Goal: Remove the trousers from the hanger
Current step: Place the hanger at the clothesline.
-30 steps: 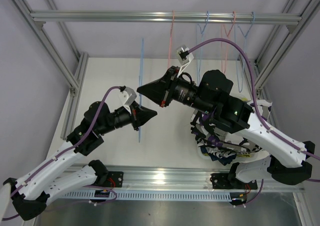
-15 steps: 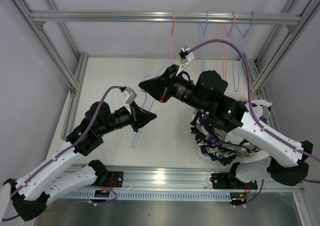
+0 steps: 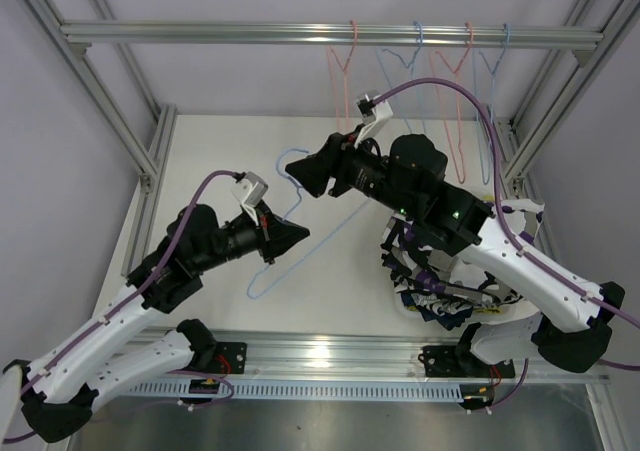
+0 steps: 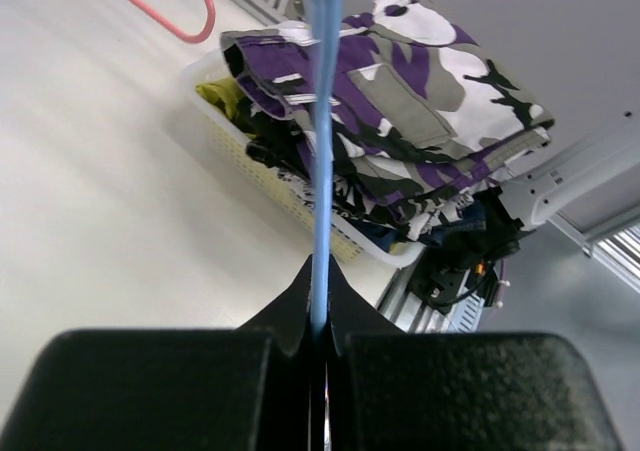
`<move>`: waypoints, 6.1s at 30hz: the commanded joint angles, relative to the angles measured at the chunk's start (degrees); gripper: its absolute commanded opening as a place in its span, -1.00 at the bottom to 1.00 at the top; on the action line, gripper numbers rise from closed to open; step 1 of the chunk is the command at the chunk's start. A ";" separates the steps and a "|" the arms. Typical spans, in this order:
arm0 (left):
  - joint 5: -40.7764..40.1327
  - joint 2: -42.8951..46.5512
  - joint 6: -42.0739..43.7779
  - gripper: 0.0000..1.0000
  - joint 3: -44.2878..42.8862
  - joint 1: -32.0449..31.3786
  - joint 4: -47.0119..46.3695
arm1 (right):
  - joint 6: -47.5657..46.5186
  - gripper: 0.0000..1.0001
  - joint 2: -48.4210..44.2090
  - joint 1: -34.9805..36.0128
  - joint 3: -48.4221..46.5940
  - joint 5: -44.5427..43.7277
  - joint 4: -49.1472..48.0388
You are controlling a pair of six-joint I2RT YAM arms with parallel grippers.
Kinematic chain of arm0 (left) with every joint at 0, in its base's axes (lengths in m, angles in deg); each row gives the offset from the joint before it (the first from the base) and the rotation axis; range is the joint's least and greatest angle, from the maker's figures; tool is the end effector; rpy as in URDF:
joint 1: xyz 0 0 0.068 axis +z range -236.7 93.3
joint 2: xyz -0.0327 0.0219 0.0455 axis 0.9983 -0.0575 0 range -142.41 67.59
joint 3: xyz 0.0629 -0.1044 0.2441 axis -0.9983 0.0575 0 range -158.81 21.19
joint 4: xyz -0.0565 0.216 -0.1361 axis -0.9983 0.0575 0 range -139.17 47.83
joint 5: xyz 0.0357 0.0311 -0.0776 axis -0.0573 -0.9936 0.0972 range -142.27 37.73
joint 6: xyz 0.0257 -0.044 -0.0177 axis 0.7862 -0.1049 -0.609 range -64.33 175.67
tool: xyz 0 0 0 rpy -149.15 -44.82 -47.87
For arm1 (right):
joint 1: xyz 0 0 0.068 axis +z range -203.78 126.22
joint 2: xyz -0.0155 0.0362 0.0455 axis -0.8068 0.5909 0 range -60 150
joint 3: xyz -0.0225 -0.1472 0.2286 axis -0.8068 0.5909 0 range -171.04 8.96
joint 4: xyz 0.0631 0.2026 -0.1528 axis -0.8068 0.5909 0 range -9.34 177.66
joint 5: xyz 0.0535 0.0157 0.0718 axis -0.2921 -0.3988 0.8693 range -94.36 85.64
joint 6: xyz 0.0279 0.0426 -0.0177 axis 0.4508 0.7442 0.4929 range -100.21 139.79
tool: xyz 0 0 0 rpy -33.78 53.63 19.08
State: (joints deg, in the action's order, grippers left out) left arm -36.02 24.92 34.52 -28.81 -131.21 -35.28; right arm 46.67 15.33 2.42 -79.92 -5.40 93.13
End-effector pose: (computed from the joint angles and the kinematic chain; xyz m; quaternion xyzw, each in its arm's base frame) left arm 0.1134 -0.1254 0.3708 0.2417 0.7046 -0.4458 0.4963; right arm 0.1601 0.2379 0.4867 -0.1710 0.6792 0.4686 0.5384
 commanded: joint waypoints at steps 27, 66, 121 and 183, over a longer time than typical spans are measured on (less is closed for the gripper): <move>-22.39 10.33 -4.52 -0.99 -9.06 -0.22 27.59 | -5.52 0.66 -18.62 -2.77 12.76 -2.83 8.62; -26.09 5.25 -1.10 -0.99 -21.88 -0.14 40.08 | -8.33 0.65 -30.07 -1.72 43.36 1.40 11.08; -13.09 -48.29 5.68 -0.99 -70.68 26.93 34.80 | -13.78 0.75 -20.31 14.55 35.18 -12.06 21.46; -14.58 -43.98 5.50 -0.99 -53.71 27.02 26.98 | -13.69 0.76 -18.29 14.63 35.36 -13.46 21.81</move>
State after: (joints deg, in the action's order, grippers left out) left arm -49.36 -19.02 40.14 -78.93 -104.66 -9.62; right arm 33.20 -3.18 16.65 -44.60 -17.51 115.58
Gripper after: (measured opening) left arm 0.005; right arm 0.876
